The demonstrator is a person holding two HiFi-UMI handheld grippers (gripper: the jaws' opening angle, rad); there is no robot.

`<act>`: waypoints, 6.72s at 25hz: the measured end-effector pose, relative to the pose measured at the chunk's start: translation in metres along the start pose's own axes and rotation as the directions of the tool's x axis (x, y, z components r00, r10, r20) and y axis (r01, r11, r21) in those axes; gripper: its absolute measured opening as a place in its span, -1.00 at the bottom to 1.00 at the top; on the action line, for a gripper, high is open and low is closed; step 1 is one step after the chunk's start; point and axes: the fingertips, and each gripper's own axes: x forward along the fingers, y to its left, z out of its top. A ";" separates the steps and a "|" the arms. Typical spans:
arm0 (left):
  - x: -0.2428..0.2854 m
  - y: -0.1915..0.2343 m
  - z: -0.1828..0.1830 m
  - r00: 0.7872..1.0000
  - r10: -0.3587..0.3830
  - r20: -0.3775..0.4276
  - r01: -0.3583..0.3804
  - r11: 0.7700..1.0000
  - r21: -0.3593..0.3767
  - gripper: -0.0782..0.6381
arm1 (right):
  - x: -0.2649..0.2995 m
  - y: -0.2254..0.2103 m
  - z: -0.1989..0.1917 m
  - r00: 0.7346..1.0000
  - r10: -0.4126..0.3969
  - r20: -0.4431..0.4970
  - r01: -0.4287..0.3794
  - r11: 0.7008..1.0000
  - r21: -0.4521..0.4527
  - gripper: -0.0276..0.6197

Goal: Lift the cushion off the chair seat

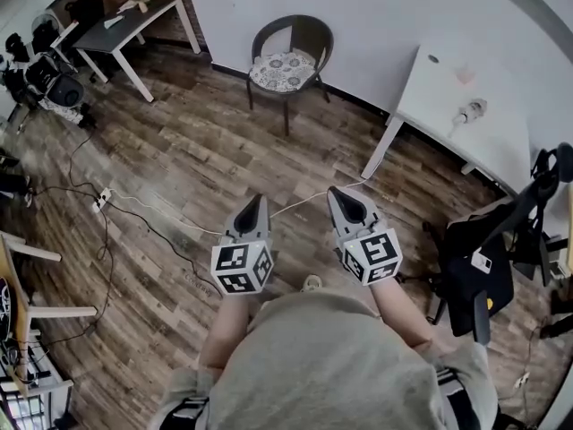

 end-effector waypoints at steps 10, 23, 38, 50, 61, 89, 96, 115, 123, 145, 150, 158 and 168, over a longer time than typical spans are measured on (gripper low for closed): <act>0.016 0.001 0.003 0.999 0.033 0.019 -0.032 0.999 -0.026 -0.74 | 0.005 -0.017 -0.008 1.000 0.027 -0.001 -0.027 1.000 0.016 -0.93; 0.045 -0.018 -0.003 1.000 0.019 0.007 -0.018 0.999 -0.027 -0.56 | 0.011 -0.045 -0.015 0.999 0.048 -0.005 -0.048 0.999 0.022 -0.93; 0.119 0.008 0.011 1.000 -0.017 0.007 0.018 0.999 -0.046 -0.32 | 0.071 -0.090 -0.018 1.000 0.016 -0.027 -0.015 0.999 0.030 -0.93; 0.230 0.066 0.050 0.999 -0.044 -0.017 0.043 0.998 -0.035 -0.32 | 0.192 -0.142 0.003 0.999 -0.005 -0.047 0.006 1.000 0.022 -0.93; 0.322 0.137 0.091 0.998 -0.061 -0.032 0.060 0.998 -0.028 -0.32 | 0.315 -0.171 0.030 0.998 -0.007 -0.056 0.008 1.000 0.016 -0.93; 0.497 0.243 0.108 0.992 -0.071 -0.109 0.068 0.997 -0.038 -0.32 | 0.482 -0.240 0.026 0.995 -0.053 -0.090 0.055 0.998 0.016 -0.93; 0.558 0.258 0.091 0.987 -0.052 -0.153 0.047 0.998 -0.037 -0.32 | 0.531 -0.279 0.017 0.993 -0.031 -0.112 0.033 0.999 0.021 -0.93; 0.743 0.314 -0.003 0.940 -0.017 -0.340 0.000 0.999 -0.048 -0.32 | 0.676 -0.371 -0.044 0.973 0.044 -0.227 -0.024 0.996 0.090 -0.93; 0.805 0.343 -0.061 0.909 0.021 -0.415 -0.051 0.997 -0.061 -0.32 | 0.720 -0.400 -0.090 0.960 0.063 -0.271 -0.030 0.992 0.122 -0.93; 0.923 0.389 -0.240 0.777 0.099 -0.622 -0.127 0.992 0.000 -0.32 | 0.778 -0.456 -0.222 0.904 0.129 -0.407 -0.031 0.971 0.237 -0.93; 0.940 0.403 -0.275 0.747 0.135 -0.651 -0.120 0.990 0.068 -0.29 | 0.780 -0.462 -0.248 0.893 0.128 -0.431 -0.010 0.964 0.266 -0.93; 0.950 0.411 -0.306 0.695 0.171 -0.698 -0.107 0.985 0.136 -0.22 | 0.782 -0.464 -0.271 0.882 0.141 -0.450 -0.002 0.955 0.297 -0.93; 0.957 0.416 -0.320 0.678 0.169 -0.716 -0.096 0.985 0.142 -0.23 | 0.790 -0.465 -0.273 0.884 0.148 -0.443 -0.004 0.951 0.309 -0.93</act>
